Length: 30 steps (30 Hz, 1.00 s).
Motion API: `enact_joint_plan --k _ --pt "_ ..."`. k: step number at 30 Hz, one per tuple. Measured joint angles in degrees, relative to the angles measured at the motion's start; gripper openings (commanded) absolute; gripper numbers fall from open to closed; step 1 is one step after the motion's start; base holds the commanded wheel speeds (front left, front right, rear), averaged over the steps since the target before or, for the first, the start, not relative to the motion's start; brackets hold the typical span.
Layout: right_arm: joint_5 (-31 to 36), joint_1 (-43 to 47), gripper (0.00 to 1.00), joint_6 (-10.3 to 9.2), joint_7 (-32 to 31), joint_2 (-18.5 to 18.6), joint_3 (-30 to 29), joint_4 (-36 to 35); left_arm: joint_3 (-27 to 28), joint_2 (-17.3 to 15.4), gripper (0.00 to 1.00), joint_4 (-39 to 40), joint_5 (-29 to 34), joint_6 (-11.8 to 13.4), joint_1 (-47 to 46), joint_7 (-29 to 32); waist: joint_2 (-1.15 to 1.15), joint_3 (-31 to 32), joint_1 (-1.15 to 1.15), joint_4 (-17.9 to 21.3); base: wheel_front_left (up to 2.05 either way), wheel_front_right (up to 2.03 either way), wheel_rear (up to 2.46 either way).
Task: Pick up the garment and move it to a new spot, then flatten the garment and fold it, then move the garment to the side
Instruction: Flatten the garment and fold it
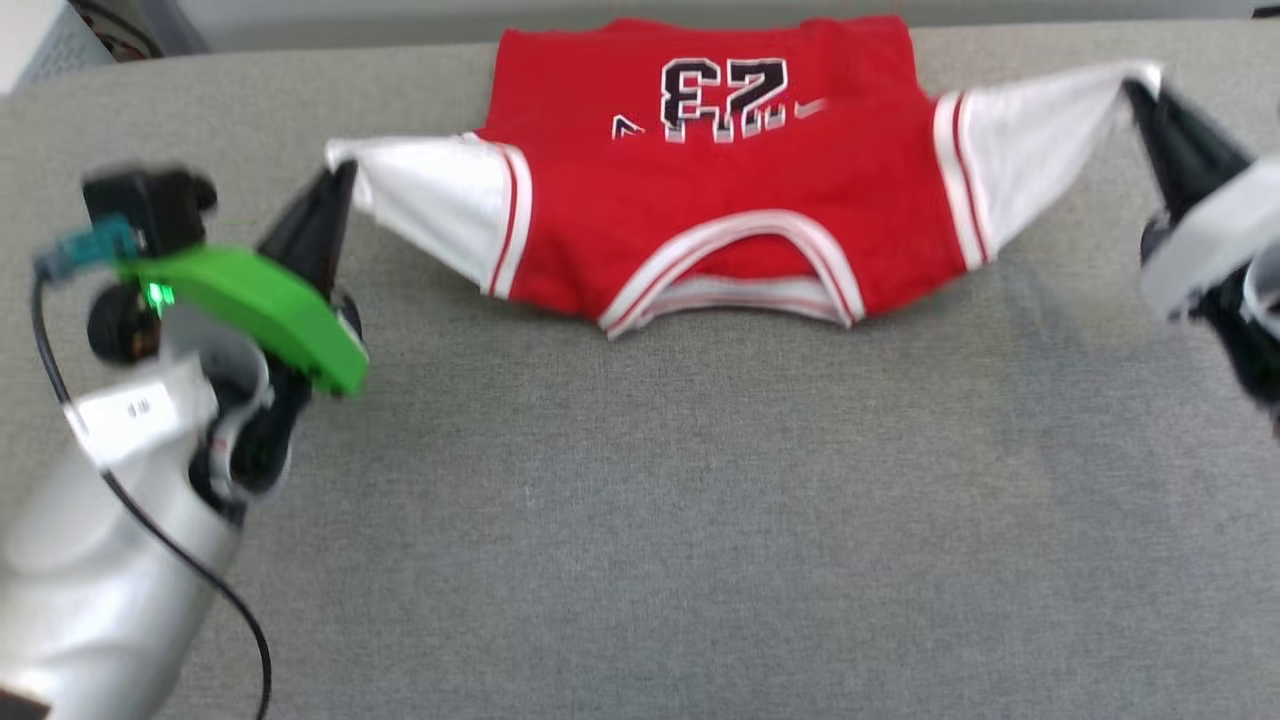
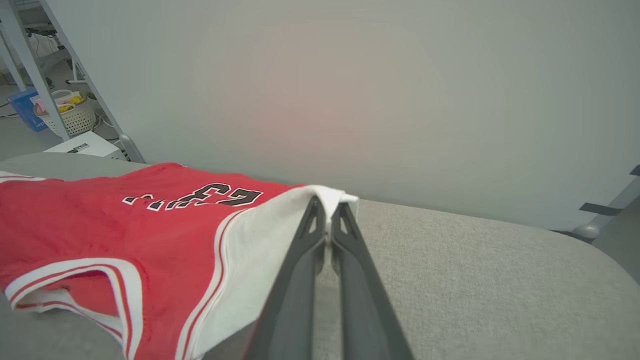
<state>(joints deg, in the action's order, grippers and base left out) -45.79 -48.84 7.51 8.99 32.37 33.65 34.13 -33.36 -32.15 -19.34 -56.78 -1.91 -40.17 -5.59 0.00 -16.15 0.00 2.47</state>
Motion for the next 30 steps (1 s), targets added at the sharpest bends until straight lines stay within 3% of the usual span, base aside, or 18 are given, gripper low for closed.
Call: enact_joint_plan --k 11,18,25,30 --pt "-1.2 26.73 0.0 0.02 -0.54 2.14 -3.76 -6.43 0.45 -5.27 0.0 12.63 -5.44 7.33 26.84 -3.14 0.0 8.7 0.0 0.25 0.0 0.0 0.0" --pt "-0.27 40.7 0.0 0.02 -4.56 2.47 -9.49 -10.4 -0.25 -6.13 0.0 16.41 -7.05 10.77 37.13 -4.05 0.0 12.11 0.0 0.11 0.0 0.0 0.0" --pt "1.51 52.5 0.0 0.02 -11.99 3.1 -14.96 -15.06 -1.37 -5.67 0.0 16.73 -7.97 11.83 42.56 -5.04 0.0 12.35 0.0 -0.99 0.0 0.0 0.0" --pt "1.93 56.06 0.0 0.02 -17.78 2.26 -17.88 -18.84 -2.4 -5.27 0.0 16.59 -8.02 11.95 42.74 -5.02 0.0 11.39 0.0 -1.6 0.0 0.0 0.0"
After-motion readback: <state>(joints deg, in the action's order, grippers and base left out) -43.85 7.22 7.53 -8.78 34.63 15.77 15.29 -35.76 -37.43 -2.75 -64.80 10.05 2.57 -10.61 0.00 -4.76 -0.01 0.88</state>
